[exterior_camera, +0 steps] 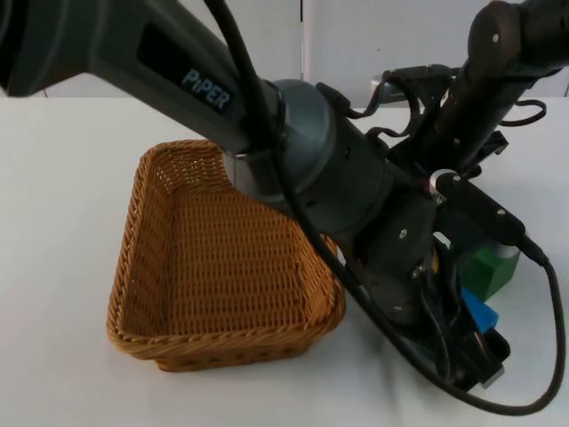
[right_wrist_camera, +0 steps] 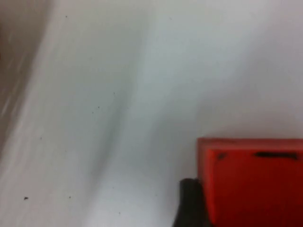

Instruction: Pick up one cube with each hand and place exactly two cubes into the same basket, leaving the remaining cube outside.

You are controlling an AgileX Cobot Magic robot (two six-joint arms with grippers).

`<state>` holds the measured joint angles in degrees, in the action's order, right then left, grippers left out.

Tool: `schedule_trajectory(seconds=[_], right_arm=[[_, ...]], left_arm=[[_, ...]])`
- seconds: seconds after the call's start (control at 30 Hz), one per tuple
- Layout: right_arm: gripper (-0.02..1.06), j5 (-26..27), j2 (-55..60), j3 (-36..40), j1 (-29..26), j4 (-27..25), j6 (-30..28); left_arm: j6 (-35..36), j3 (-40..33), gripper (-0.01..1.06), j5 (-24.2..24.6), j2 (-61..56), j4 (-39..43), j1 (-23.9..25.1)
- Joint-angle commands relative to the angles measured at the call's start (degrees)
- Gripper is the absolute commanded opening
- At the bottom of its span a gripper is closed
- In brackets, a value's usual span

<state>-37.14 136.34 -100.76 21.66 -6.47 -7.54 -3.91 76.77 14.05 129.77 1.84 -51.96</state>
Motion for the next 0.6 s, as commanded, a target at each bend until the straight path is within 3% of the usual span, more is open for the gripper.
schedule_trajectory(seconds=[0.0,0.1,0.13,0.2,0.27,0.3,0.33,0.57], right_arm=[[0.39,0.0,-0.3,-0.3,0.3,0.2,0.0],[0.15,-0.5,-1.3,-0.3,0.3,0.2,0.0],[0.15,-0.5,-1.3,-0.3,0.3,0.2,0.0],[0.00,-1.0,-3.3,-0.3,0.2,0.2,0.0],[0.00,-1.1,-5.0,-0.3,0.2,0.4,0.0],[0.00,-1.1,-5.0,-0.3,0.2,0.4,0.0],[0.00,-1.3,-6.8,-0.3,0.2,0.5,0.0],[0.00,-2.5,-15.6,-0.3,0.2,1.1,0.0]], left_arm=[[0.3,0.2,0.90,0.3,0.2,0.0,-0.2],[0.8,0.2,0.60,1.8,-0.2,-0.8,-0.2],[0.8,0.2,0.60,1.8,-0.2,-0.8,-0.2],[0.8,0.2,0.31,2.8,-0.8,-1.3,-0.2],[0.8,0.2,0.10,3.7,-1.7,-1.3,-0.2],[0.8,0.2,0.10,3.7,-1.7,-1.3,-0.2],[0.8,0.2,-0.01,3.9,-2.2,-1.3,-0.2],[1.1,0.2,0.00,5.7,-8.5,-1.4,-0.2]])
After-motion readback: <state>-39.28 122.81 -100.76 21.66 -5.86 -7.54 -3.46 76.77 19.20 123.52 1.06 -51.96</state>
